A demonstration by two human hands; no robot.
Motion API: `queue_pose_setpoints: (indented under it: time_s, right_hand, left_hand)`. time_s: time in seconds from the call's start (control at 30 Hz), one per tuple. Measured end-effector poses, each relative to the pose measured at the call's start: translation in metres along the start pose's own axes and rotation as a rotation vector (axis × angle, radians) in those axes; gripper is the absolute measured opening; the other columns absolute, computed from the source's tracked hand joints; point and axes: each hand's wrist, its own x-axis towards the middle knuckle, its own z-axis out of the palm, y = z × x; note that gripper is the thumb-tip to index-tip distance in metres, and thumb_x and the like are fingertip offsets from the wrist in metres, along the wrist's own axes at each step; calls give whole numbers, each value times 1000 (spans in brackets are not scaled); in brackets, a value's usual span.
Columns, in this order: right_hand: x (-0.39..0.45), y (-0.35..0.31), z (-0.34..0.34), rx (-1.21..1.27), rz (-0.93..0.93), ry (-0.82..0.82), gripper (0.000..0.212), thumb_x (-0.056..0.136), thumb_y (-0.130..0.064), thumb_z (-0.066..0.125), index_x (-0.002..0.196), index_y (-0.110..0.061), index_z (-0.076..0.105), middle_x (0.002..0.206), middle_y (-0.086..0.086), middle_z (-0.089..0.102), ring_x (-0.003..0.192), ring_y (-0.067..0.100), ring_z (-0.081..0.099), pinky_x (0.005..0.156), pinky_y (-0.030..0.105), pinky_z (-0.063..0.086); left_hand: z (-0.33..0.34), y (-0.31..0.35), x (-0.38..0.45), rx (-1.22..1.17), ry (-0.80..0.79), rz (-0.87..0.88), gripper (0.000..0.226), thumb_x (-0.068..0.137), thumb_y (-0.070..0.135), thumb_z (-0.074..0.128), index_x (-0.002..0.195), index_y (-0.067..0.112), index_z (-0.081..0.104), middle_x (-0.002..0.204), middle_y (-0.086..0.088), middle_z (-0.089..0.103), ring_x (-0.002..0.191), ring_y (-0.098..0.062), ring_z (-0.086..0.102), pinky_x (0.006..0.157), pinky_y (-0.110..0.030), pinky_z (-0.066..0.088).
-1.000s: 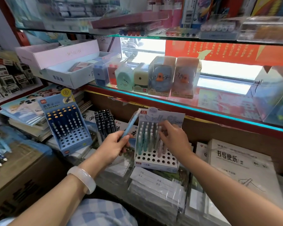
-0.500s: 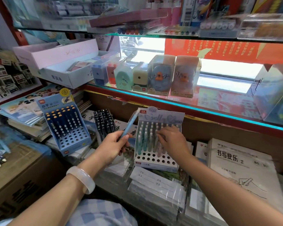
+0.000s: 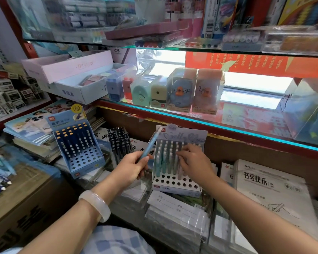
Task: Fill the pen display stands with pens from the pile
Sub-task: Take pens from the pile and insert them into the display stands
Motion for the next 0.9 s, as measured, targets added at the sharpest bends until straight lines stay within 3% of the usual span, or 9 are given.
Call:
queue_pose_setpoints:
  time_s: [0.17, 0.23, 0.3, 0.37, 0.5, 0.6, 0.73, 0.8, 0.9]
  right_hand:
    - [3, -10, -5, 67, 46, -5, 31, 97, -25, 46, 124, -18, 60, 113, -2, 57, 105, 12, 48, 86, 24, 42]
    - [7, -25, -13, 346, 144, -9, 30, 97, -27, 48, 123, -17, 58, 104, -7, 58, 94, 6, 53, 82, 22, 48]
    - [13, -40, -22, 683, 256, -56, 27, 97, -31, 47, 116, -18, 61, 93, -10, 62, 83, 2, 57, 69, 15, 47]
    - [16, -49, -30, 861, 314, -58, 21, 97, -30, 47, 104, -19, 64, 81, -11, 64, 73, 2, 58, 61, 12, 48]
    - [18, -51, -46, 1024, 342, -76, 13, 94, -28, 54, 94, -20, 65, 80, -4, 67, 76, 10, 64, 75, 24, 57]
    - [21, -41, -63, 975, 362, -26, 12, 92, -27, 55, 99, -19, 61, 89, 1, 66, 81, 13, 66, 73, 25, 56]
    - [18, -6, -87, 713, 314, 195, 9, 92, -22, 56, 98, -15, 58, 86, -5, 64, 73, 5, 64, 59, 12, 51]
    - [10, 14, -91, 557, 301, 262, 8, 92, -25, 57, 95, -17, 57, 84, -6, 64, 72, 3, 63, 63, 15, 52]
    - [-5, 35, -81, 380, 284, 260, 17, 92, -29, 57, 97, -13, 61, 88, -3, 66, 75, 9, 63, 70, 20, 52]
  left_hand:
    - [-1, 3, -4, 12, -10, -8, 18, 98, 12, 42, 102, 15, 59, 68, -1, 47, 56, -9, 44, 52, -21, 38]
    - [0, 4, -7, 18, -40, -13, 18, 98, 12, 42, 100, 16, 59, 67, 0, 46, 56, -8, 44, 51, -18, 38]
    - [2, 7, -9, 28, -87, -10, 17, 98, 14, 43, 99, 18, 60, 67, 1, 47, 55, -6, 45, 50, -16, 39]
    - [4, 10, -11, 42, -121, -14, 17, 97, 16, 45, 101, 18, 61, 67, 3, 50, 56, -5, 47, 52, -17, 41]
    - [10, 18, -12, 54, -160, -34, 18, 97, 20, 45, 109, 16, 57, 79, 2, 58, 65, -7, 55, 62, -22, 47]
    - [14, 22, -7, 215, -157, -42, 41, 96, 33, 45, 135, 23, 39, 104, 6, 59, 93, -9, 58, 83, -28, 49]
    - [7, 12, 2, 693, -155, 30, 77, 82, 63, 33, 147, 23, 20, 144, -4, 37, 132, -20, 35, 109, -37, 32]
    - [3, 7, 1, 808, -164, 64, 71, 88, 58, 37, 147, 26, 18, 151, -6, 27, 136, -21, 29, 112, -37, 27]
    - [2, 4, 0, 873, -162, 78, 56, 95, 40, 42, 146, 28, 22, 150, -5, 28, 133, -21, 34, 109, -33, 31]
